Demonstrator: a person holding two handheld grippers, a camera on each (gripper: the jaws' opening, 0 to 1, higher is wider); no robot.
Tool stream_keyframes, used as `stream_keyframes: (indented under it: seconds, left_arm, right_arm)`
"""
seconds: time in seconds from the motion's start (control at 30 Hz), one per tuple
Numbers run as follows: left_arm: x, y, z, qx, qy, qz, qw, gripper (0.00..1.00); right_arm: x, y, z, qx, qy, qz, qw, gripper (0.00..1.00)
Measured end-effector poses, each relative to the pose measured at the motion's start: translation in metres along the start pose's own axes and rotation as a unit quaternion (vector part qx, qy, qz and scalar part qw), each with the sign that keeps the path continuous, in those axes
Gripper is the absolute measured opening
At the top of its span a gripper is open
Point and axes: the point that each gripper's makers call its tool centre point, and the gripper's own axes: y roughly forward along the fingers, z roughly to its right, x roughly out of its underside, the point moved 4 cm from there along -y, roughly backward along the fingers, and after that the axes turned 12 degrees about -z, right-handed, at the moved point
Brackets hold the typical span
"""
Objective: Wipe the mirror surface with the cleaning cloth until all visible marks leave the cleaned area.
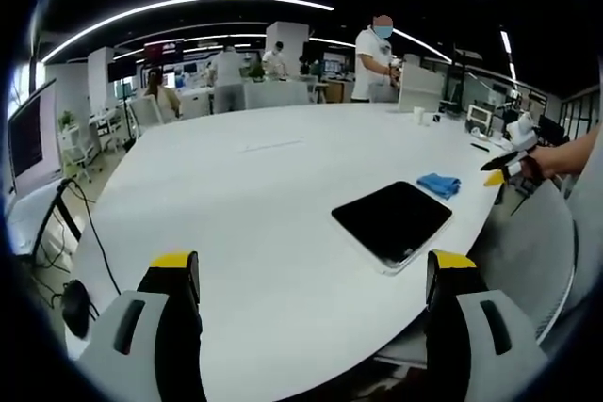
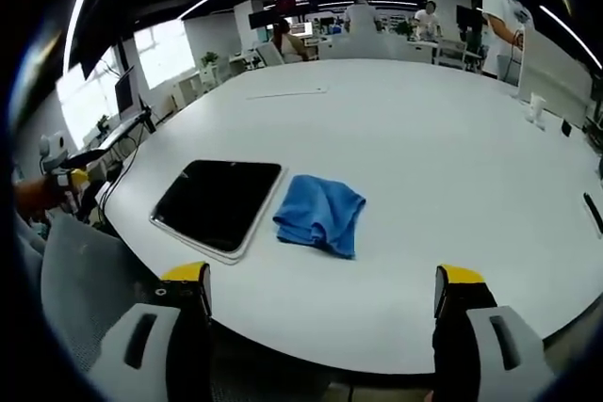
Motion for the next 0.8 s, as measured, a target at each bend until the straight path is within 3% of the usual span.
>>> stream_keyframes:
  seconds: [0.37, 0.8]
  left_arm:
    - [0.001, 0.000, 0.000, -0.001, -0.007, 0.002, 1.0000, 0.99]
    - [0.005, 0.002, 0.002, 0.000, -0.009, -0.002, 1.0000, 0.99]
  right_arm:
    - [-0.006, 0.001, -0.003, -0.002, -0.006, 0.001, 1.0000, 0.98]
    - [-0.049, 0.001, -0.007, 0.001, -0.009, 0.023, 0.9997, 0.93]
